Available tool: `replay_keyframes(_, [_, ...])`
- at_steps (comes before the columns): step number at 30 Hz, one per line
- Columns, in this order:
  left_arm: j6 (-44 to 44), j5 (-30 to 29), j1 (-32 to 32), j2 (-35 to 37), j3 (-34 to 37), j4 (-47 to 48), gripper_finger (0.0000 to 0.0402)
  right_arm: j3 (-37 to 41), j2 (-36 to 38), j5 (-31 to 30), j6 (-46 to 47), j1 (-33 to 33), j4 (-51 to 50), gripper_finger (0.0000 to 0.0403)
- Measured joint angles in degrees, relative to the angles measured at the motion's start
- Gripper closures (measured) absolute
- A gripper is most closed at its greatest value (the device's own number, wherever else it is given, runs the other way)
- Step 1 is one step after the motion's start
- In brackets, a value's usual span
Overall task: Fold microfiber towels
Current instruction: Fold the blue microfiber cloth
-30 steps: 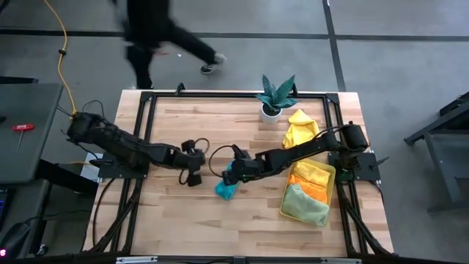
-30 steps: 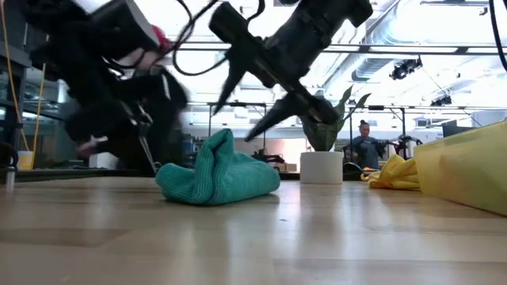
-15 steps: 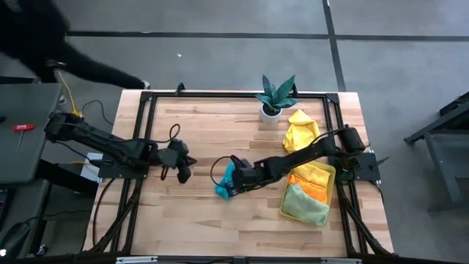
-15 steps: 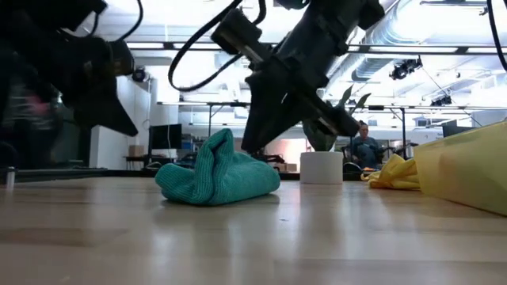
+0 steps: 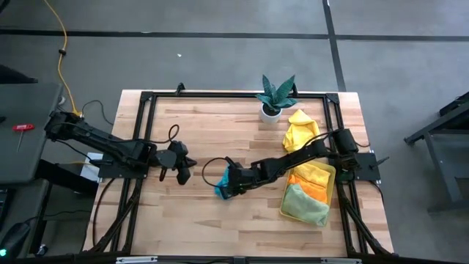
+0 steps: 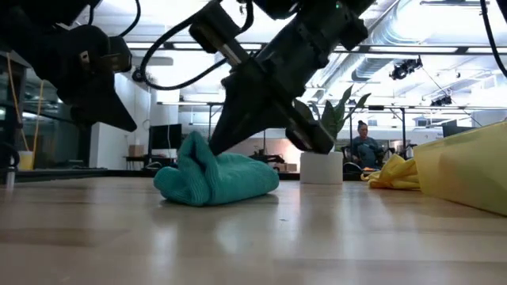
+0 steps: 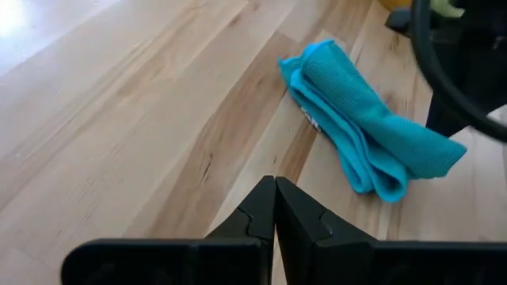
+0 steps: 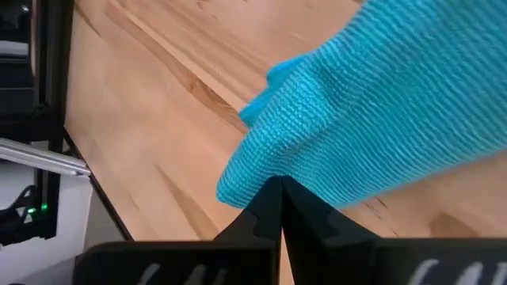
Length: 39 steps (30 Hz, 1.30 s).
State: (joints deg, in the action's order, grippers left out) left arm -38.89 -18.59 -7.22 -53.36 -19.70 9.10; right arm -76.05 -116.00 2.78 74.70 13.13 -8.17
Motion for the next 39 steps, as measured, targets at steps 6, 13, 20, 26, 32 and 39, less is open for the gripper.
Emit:
replay_keyframes(6, [0.02,0.32,0.00,0.00,-0.02,0.17,0.0401,0.00,-3.09,-1.18,2.79,-0.68,3.83,0.0402])
replay_keyframes(13, [0.04,0.39,0.00,0.02,-0.04,0.15,0.0401,0.00,-3.29,-2.11,1.96,-2.44,-3.07,0.0403])
replay_keyframes(20, [-0.09,0.13,0.00,0.02,-0.04,0.13,0.0401,-0.17,-3.11,4.66,-13.20,-5.73,-8.43,0.0403])
replay_keyframes(26, [-1.69,-0.02,0.00,0.02,-0.04,0.11,0.0401,-0.33,-2.89,12.42,-32.28,-7.61,-16.05,0.0403])
replay_keyframes(32, [-2.53,-0.04,0.00,0.02,-0.04,0.11,0.0401,-0.08,-1.86,14.62,-35.95,-7.38,-19.91,0.0403])
replay_keyframes(39, [-2.51,-0.07,0.00,0.02,-0.07,0.09,0.0401,0.28,3.79,12.27,-36.11,-7.06,-30.88,0.0403])
